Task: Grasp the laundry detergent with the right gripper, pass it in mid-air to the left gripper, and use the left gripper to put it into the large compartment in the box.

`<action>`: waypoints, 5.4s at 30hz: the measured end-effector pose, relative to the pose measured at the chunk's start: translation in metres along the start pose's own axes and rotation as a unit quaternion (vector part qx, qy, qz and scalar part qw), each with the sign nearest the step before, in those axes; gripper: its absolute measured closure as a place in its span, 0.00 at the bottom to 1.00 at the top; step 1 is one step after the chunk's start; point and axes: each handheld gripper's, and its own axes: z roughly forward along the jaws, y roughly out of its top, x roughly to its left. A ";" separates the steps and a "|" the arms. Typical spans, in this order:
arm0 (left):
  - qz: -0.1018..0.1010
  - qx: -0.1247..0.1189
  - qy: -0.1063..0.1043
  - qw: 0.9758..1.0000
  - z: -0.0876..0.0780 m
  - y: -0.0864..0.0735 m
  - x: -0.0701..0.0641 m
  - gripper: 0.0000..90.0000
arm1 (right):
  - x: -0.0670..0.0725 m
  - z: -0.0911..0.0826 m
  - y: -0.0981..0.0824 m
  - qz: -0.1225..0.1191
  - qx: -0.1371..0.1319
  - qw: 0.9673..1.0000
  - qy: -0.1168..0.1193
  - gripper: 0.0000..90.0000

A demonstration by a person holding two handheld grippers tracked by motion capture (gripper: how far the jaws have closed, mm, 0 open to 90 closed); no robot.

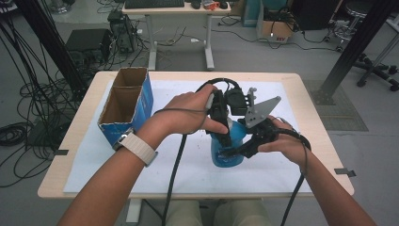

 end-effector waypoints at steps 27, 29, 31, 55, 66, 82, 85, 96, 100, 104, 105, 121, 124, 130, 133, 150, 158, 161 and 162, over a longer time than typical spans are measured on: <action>-0.003 -0.001 0.001 1.000 -0.002 -0.002 0.002 0.41 | -0.002 0.001 0.003 -0.002 0.003 1.000 -0.002 0.47; -0.003 -0.001 0.001 1.000 -0.002 -0.003 0.002 0.41 | -0.002 0.001 0.003 -0.001 0.004 1.000 -0.003 0.47; -0.004 -0.001 0.001 1.000 -0.002 -0.003 0.002 0.42 | -0.002 0.002 0.003 -0.001 0.003 1.000 -0.002 0.47; 0.002 0.000 0.000 1.000 -0.003 -0.001 0.003 0.41 | -0.002 0.000 0.004 0.000 0.003 1.000 -0.005 0.47; -0.004 -0.002 0.000 1.000 -0.003 -0.001 0.003 0.42 | -0.002 0.000 0.003 0.000 0.002 1.000 -0.005 0.47; -0.006 0.000 -0.001 1.000 -0.003 -0.001 0.003 0.42 | -0.002 -0.001 0.003 0.003 0.000 1.000 -0.006 0.47; -0.004 -0.001 -0.001 1.000 -0.003 -0.001 0.004 0.42 | -0.002 0.000 0.003 0.002 -0.001 1.000 -0.004 0.47; -0.007 0.001 -0.001 1.000 -0.003 0.000 0.004 0.42 | -0.003 0.000 0.003 0.002 -0.004 1.000 -0.003 0.47; -0.006 0.001 0.000 1.000 -0.004 0.000 0.003 0.42 | -0.003 0.000 0.003 0.001 -0.005 1.000 -0.002 0.47; -0.008 0.003 -0.001 1.000 -0.004 0.000 0.002 0.42 | -0.002 0.001 0.002 0.004 -0.008 1.000 -0.001 0.47; -0.007 0.005 -0.002 1.000 -0.004 0.000 0.002 0.42 | -0.002 0.001 0.002 0.003 -0.009 1.000 0.000 0.47; -0.015 0.021 0.008 1.000 -0.005 -0.001 0.003 0.42 | -0.002 -0.011 -0.012 0.035 -0.012 0.999 -0.013 0.21; -0.017 0.024 0.009 1.000 -0.005 -0.003 0.003 0.42 | -0.002 -0.019 -0.019 0.059 0.001 0.998 -0.021 0.17; -0.031 0.027 0.012 0.999 -0.007 -0.005 0.004 0.42 | -0.004 -0.038 -0.033 0.140 0.077 0.987 -0.029 0.10; -0.040 0.024 0.017 0.999 -0.010 -0.007 0.005 0.42 | -0.005 -0.041 -0.036 0.159 0.097 0.982 -0.029 0.09; -0.195 0.034 0.065 0.978 -0.039 -0.020 0.023 0.42 | -0.014 -0.102 -0.047 0.150 0.162 0.967 -0.129 0.03; -0.265 0.038 0.079 0.960 -0.057 -0.024 0.035 0.42 | -0.013 -0.116 -0.046 0.163 0.209 0.949 -0.169 0.04; -0.296 0.038 0.083 0.951 -0.063 -0.026 0.038 0.42 | -0.013 -0.119 -0.048 0.166 0.226 0.943 -0.181 0.04; -0.307 0.039 0.083 0.947 -0.065 -0.027 0.040 0.42 | -0.013 -0.120 -0.048 0.172 0.231 0.940 -0.183 0.04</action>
